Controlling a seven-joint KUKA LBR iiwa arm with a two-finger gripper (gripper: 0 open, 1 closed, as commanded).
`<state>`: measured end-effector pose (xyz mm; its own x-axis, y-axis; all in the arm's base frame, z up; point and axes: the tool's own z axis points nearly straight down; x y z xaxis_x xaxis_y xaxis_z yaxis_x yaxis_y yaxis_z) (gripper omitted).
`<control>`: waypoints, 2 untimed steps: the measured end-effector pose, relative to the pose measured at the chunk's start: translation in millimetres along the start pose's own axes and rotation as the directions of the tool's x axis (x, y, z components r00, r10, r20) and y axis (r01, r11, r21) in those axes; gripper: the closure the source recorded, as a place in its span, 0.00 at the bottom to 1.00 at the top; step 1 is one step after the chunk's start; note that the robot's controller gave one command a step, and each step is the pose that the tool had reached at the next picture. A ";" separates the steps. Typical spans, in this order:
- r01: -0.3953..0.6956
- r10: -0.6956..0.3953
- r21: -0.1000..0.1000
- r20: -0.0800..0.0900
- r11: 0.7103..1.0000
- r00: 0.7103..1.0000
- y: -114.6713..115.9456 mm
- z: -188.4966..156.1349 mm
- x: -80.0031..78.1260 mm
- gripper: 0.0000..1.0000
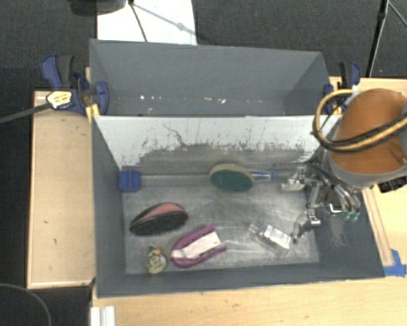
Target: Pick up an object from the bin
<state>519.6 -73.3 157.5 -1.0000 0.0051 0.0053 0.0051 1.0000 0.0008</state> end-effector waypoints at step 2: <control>-0.258 0.258 -0.001 0.011 0.966 0.966 2.9 57.0 33.6 0.00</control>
Offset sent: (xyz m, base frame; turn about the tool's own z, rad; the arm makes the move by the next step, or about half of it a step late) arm -0.0412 0.0132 -0.0875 0.0401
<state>485.7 -70.2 100.6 -0.9648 0.2631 -0.0054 0.2631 0.9648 0.0007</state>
